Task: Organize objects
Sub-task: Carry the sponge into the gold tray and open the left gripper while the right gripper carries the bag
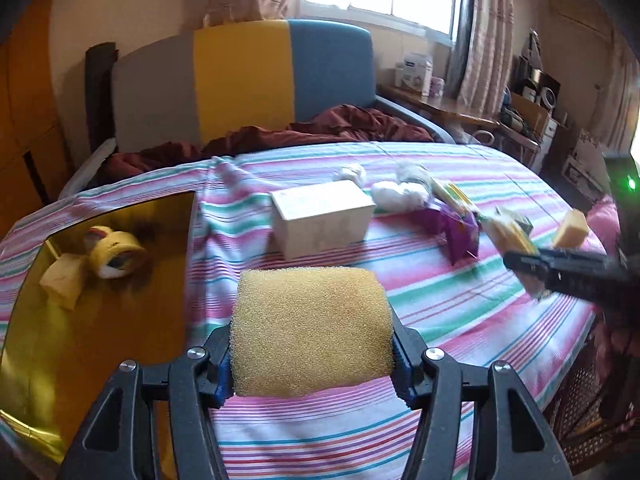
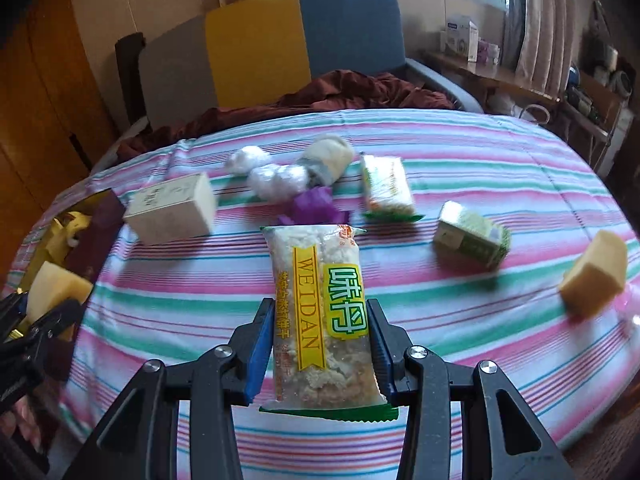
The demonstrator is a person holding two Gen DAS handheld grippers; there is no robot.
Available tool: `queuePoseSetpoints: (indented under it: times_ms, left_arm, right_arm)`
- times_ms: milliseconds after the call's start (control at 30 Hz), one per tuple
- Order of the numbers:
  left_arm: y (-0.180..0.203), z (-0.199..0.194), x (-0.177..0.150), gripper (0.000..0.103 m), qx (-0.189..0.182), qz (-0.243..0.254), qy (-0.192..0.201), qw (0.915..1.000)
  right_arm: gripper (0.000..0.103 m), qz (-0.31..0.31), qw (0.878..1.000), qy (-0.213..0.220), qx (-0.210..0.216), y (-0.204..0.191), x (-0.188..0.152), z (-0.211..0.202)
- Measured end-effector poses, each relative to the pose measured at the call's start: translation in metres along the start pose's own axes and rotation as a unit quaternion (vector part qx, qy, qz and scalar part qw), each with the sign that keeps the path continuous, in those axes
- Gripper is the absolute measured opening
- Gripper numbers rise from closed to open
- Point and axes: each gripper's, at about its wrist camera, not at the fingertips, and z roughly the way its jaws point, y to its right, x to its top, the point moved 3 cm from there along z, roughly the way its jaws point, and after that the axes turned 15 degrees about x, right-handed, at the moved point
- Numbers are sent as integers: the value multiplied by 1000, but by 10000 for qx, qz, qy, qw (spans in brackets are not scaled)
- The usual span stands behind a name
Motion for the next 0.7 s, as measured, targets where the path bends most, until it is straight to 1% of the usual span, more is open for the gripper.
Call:
queuePoseSetpoints:
  times_ms: [200, 367, 567, 700]
  left_arm:
    - [-38, 0, 1, 61, 215, -289, -43, 9993]
    - [-72, 5, -3, 61, 431, -511, -170, 9976]
    - [-117, 13, -11, 61, 717, -774, -348, 9938]
    - [-148, 21, -18, 61, 928, -956, -513, 9898]
  right_arm:
    - [45, -52, 9994, -72, 342, -41, -7, 8]
    - [45, -214, 9984, -165, 494, -78, -9, 18]
    - [45, -479, 9962, -240, 691, -121, -7, 27]
    - [45, -656, 9942, -253, 819, -147, -4, 30]
